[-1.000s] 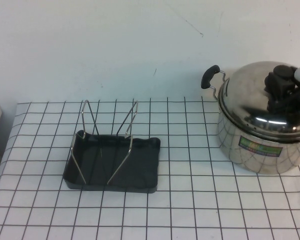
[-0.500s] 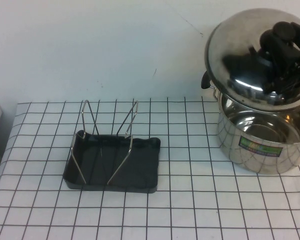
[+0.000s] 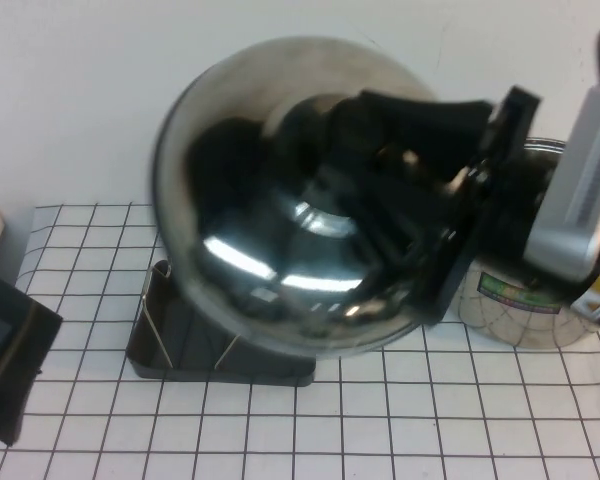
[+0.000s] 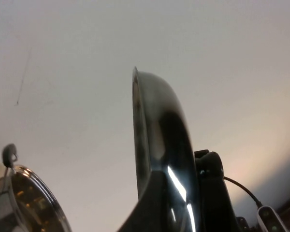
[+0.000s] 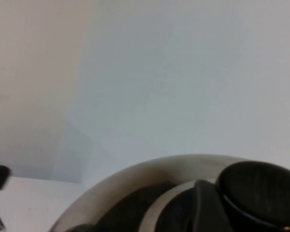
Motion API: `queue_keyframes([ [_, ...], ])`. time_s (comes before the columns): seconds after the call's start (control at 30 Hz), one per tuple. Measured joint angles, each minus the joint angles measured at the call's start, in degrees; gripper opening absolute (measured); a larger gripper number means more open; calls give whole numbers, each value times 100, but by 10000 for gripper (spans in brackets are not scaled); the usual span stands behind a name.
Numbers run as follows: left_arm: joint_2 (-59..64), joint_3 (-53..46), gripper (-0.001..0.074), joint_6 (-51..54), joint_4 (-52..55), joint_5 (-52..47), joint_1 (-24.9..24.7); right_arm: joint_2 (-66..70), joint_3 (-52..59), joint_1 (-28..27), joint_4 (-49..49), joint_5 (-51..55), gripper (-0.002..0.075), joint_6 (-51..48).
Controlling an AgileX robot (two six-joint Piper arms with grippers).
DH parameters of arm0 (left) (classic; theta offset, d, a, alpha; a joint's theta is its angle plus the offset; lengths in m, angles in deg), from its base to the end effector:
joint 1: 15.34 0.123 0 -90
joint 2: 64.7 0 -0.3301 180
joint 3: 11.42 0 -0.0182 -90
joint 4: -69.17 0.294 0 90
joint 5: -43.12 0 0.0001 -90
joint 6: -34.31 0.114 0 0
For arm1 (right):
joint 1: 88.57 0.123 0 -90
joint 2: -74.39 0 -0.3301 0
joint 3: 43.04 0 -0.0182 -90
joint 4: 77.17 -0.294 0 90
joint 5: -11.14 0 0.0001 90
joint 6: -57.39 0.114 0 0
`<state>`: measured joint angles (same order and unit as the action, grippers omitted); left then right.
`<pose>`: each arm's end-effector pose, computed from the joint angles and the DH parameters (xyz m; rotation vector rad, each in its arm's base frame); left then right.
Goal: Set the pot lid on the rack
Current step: Hand over the pot lid
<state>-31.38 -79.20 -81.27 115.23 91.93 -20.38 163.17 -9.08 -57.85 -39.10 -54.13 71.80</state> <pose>0.0955 -0.0704 0.3095 -0.2858 1.3111 -1.6158 0.2548 0.2257 0.3520 -0.8426 0.8800 0.7392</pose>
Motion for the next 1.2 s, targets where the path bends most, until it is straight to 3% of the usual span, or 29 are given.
queue_keyframes([
  [0.27, 0, 0, 691, -786, 62, 187, 0, 0, 0, 1029, -212, 0, 356, -264],
  [0.6, 0, 0, 680, -861, 128, 186, 0, 0, 0, 1746, -478, 110, 356, -268],
  [0.7, 0, 0, 593, -851, 128, 284, 0, 0, 0, 1845, -531, 292, 356, -268],
  [0.93, 0, 0, 176, -850, 48, 539, 0, 0, 0, 1856, -762, 477, 355, -193],
  [1.2, -12, 10, 144, -812, 48, 584, 0, 10, 0, 1860, -797, 681, 356, 309],
])
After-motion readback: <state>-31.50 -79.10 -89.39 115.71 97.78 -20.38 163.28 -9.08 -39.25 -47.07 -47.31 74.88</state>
